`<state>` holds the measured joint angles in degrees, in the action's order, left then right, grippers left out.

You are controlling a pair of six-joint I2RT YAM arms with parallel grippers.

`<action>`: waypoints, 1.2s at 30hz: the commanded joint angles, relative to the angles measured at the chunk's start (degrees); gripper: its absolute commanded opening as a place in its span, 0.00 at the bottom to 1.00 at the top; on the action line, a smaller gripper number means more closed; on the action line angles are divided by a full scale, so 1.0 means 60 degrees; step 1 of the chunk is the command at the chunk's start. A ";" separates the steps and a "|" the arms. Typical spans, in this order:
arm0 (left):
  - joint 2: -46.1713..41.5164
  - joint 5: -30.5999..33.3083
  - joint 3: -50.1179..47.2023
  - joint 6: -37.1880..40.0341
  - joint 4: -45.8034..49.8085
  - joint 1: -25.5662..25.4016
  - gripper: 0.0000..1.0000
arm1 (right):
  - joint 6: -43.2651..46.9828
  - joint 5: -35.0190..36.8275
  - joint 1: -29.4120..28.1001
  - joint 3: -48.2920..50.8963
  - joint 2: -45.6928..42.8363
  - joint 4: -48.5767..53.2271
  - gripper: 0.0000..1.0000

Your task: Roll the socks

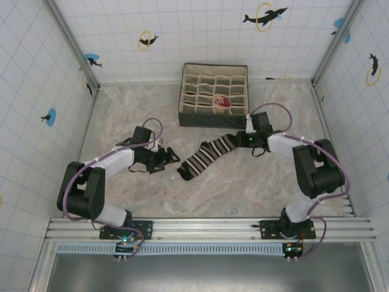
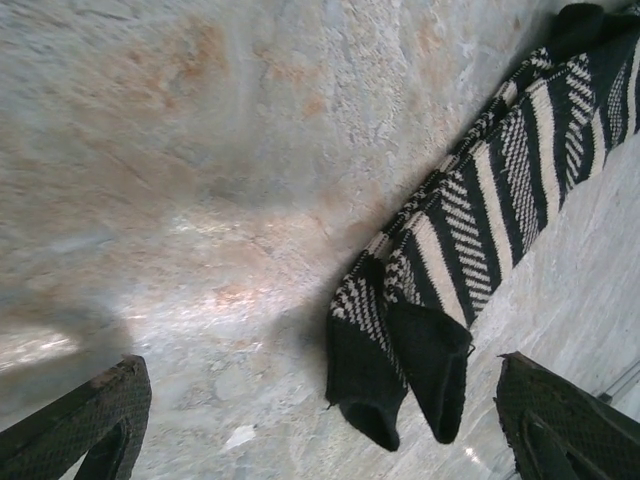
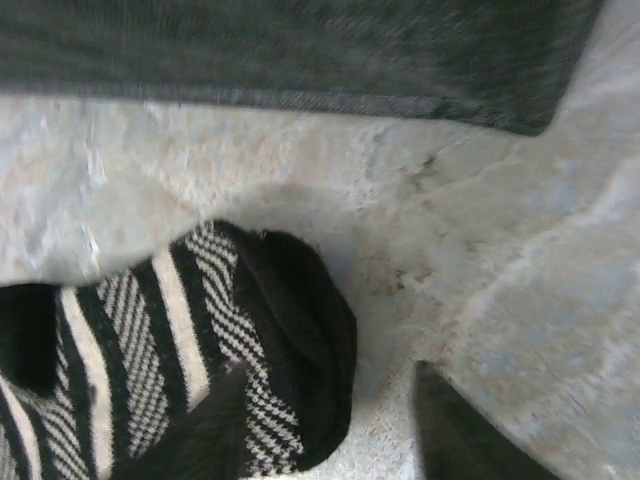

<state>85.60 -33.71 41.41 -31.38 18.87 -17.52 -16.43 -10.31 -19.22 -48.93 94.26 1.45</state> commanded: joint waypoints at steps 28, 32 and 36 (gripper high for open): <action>0.0759 -0.0211 -0.0093 -0.3023 -0.1238 -0.1519 0.69 | 0.1395 0.7419 -0.6285 0.3820 -0.5352 -0.1683 0.96; 0.0828 -0.0202 -0.0105 -0.3106 -0.1307 -0.1519 0.60 | 0.2034 0.7603 -0.7347 0.4317 -0.5135 -0.2610 0.88; 0.0972 -0.0297 -0.0064 -0.3134 -0.1351 -0.1519 0.43 | 0.2293 0.7741 -0.8201 0.4397 -0.4398 -0.3331 0.85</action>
<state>90.28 -35.35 41.30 -49.80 11.20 -26.48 -5.32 33.76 -66.24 -23.49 65.71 -11.70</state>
